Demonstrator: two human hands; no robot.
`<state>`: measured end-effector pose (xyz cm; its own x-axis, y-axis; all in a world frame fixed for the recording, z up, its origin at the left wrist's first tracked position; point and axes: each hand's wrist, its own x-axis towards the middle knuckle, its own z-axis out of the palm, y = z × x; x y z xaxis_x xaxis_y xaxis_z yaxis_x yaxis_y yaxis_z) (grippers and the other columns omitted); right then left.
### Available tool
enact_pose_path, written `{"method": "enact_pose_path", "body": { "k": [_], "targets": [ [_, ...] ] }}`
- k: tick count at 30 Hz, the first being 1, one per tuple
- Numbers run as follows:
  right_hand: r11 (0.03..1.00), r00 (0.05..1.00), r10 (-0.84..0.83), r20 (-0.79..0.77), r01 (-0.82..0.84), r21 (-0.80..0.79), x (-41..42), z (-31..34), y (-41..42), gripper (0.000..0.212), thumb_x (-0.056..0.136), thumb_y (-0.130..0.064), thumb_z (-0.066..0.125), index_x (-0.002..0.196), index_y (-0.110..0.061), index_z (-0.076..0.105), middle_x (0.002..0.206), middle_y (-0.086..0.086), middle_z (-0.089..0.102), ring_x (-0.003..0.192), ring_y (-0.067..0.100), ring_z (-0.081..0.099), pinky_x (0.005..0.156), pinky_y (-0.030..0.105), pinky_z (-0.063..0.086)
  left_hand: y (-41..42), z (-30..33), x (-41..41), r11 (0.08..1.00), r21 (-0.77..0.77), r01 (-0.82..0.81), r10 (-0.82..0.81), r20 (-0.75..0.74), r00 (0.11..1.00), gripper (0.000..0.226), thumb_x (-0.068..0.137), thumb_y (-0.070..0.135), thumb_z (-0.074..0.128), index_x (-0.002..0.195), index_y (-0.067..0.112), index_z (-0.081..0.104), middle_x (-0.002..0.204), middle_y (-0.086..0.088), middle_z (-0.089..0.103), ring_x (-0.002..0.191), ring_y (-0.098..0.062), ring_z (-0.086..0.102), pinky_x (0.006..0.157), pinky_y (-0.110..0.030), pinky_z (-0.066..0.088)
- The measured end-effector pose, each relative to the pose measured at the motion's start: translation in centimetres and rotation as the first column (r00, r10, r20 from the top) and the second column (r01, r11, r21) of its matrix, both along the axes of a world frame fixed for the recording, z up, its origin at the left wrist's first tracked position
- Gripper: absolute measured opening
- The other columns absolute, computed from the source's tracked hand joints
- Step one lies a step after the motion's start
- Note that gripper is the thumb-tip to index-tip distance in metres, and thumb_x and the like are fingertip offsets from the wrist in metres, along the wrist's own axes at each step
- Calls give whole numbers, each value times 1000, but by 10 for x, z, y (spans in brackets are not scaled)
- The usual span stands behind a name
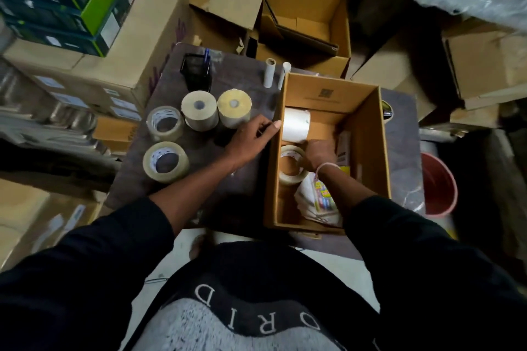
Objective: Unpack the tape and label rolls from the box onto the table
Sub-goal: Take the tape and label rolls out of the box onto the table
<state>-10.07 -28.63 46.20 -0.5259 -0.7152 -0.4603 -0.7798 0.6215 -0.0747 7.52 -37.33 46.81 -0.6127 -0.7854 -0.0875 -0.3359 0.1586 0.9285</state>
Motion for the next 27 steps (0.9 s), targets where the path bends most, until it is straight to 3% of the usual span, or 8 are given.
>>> {"method": "enact_pose_path", "body": {
  "k": [5, 10, 14, 18, 21, 24, 27],
  "targets": [
    [997, 998, 42, -40, -44, -56, -9, -21, -2, 31, 86, -25, 59, 114, -12, 66, 119, 13, 67, 107, 33, 66, 80, 31, 52, -1, 0, 2, 1000, 27, -9, 9, -14, 1000, 27, 93, 61, 55, 85, 35, 57, 77, 13, 62, 75, -9, 62, 75, -39, 56],
    [994, 999, -38, -18, 36, -102, -17, 28, -13, 30, 81, -24, 72, 109, -15, 70, 116, 9, 69, 106, 31, 68, 84, 36, 56, -2, 0, 2, 999, 34, 3, -3, -6, 1000, 28, 92, 63, 55, 90, 35, 57, 85, 10, 64, 79, -11, 63, 75, -38, 57],
    [994, 997, -78, 0, 78, -73, -32, 72, -25, 43, 60, -29, 90, 97, -16, 73, 99, 3, 71, 91, 25, 71, 81, 37, 61, -4, 3, 2, 999, 45, 17, -17, -10, 1000, 25, 93, 60, 57, 92, 35, 58, 89, 5, 66, 78, -12, 64, 70, -34, 56],
    [978, 988, -148, 33, 151, -143, -56, 106, -30, 44, 58, -27, 93, 96, -15, 72, 97, 3, 70, 89, 23, 69, 82, 38, 59, -6, 7, 3, 1000, 26, -8, 9, -39, 999, 24, 91, 55, 63, 95, 32, 60, 90, 7, 66, 79, -11, 64, 72, -37, 58],
    [961, 992, -113, 55, 123, -249, -70, 133, -29, 43, 62, -28, 91, 101, -18, 76, 97, 1, 69, 84, 15, 62, 76, 31, 52, -11, 17, 3, 999, 33, -24, 27, -90, 996, 29, 92, 47, 67, 104, 21, 61, 95, 2, 67, 80, -12, 67, 66, -31, 59],
    [925, 983, -126, 136, 165, -342, -73, 160, -34, 39, 67, -30, 89, 101, -17, 77, 90, 1, 70, 78, 14, 64, 70, 26, 50, -17, 35, 4, 998, 47, -33, 41, -179, 983, 30, 95, 37, 67, 112, 13, 62, 94, 2, 68, 73, -9, 69, 58, -19, 52],
    [870, 931, -162, 329, 292, -398, -58, 178, -45, 35, 67, -23, 90, 95, -7, 75, 84, 9, 75, 69, 19, 71, 64, 32, 61, -30, 45, 9, 998, 36, -49, 56, -238, 970, 24, 97, 37, 64, 113, 19, 64, 94, 5, 70, 73, -12, 71, 58, -26, 55]
  ]
}}
